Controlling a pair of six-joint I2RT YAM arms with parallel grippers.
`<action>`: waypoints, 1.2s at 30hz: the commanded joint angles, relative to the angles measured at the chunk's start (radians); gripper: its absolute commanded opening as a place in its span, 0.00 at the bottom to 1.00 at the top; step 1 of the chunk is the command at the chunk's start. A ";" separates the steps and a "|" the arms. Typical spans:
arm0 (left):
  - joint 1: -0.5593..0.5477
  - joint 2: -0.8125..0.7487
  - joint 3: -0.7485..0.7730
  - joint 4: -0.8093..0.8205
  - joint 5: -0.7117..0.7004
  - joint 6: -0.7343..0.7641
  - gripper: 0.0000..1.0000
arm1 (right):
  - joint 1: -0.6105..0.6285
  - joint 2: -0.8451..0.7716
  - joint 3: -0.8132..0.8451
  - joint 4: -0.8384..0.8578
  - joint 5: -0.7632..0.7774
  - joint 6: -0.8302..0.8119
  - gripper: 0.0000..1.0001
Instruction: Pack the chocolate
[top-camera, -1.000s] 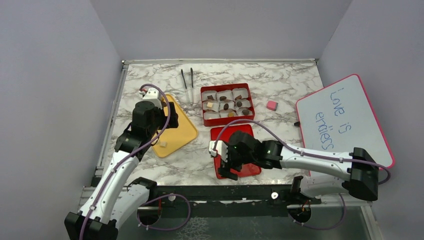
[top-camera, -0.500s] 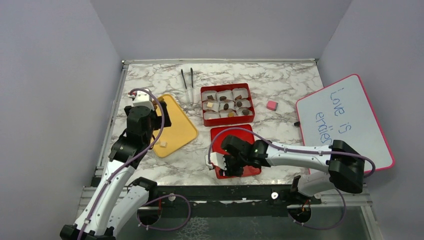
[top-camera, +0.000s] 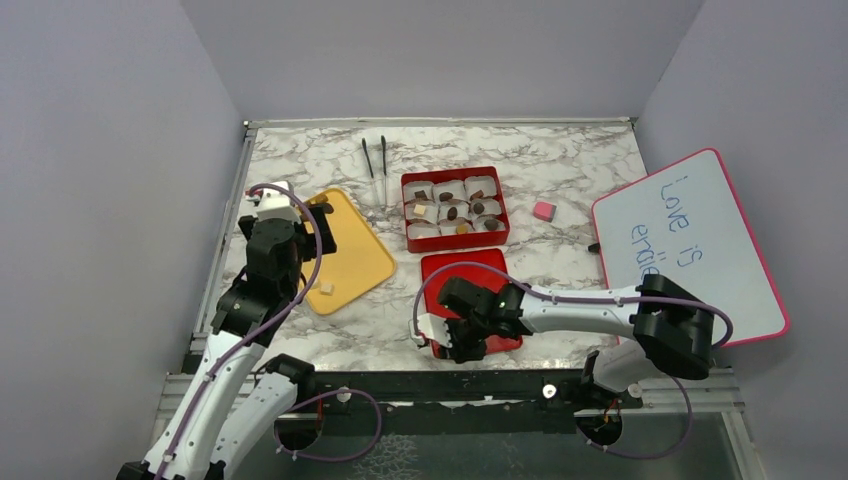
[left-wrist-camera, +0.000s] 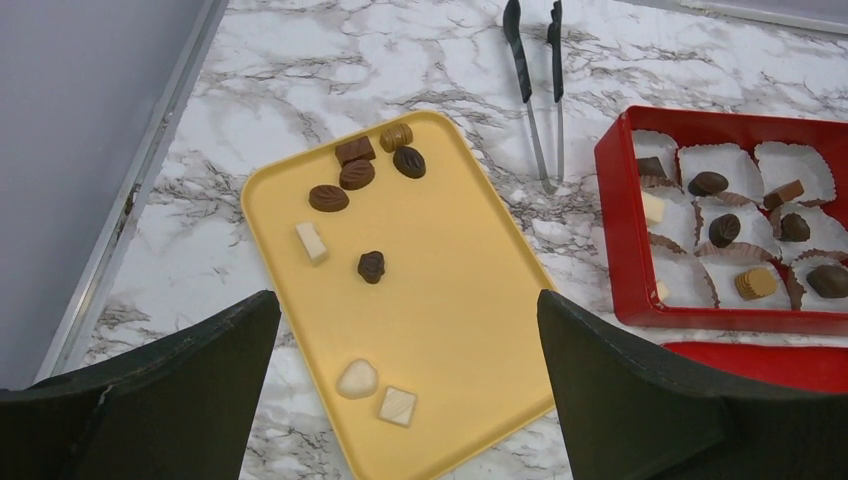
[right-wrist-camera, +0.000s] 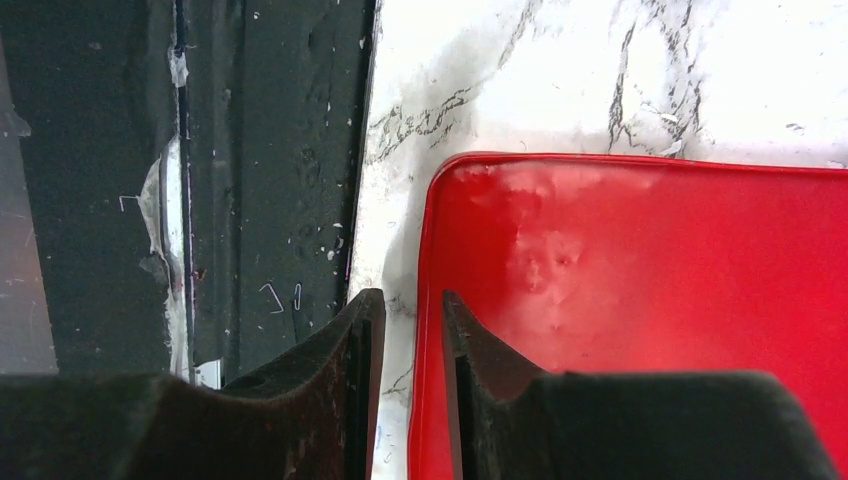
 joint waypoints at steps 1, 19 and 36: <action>-0.002 -0.032 0.010 0.010 -0.049 0.003 0.99 | 0.012 0.016 -0.023 0.048 0.002 -0.013 0.32; -0.002 -0.030 -0.008 0.037 -0.023 0.017 0.99 | 0.067 0.078 -0.005 0.038 0.082 -0.017 0.09; -0.002 -0.245 -0.165 0.266 0.610 0.208 0.84 | 0.071 -0.075 0.049 -0.034 -0.048 0.048 0.01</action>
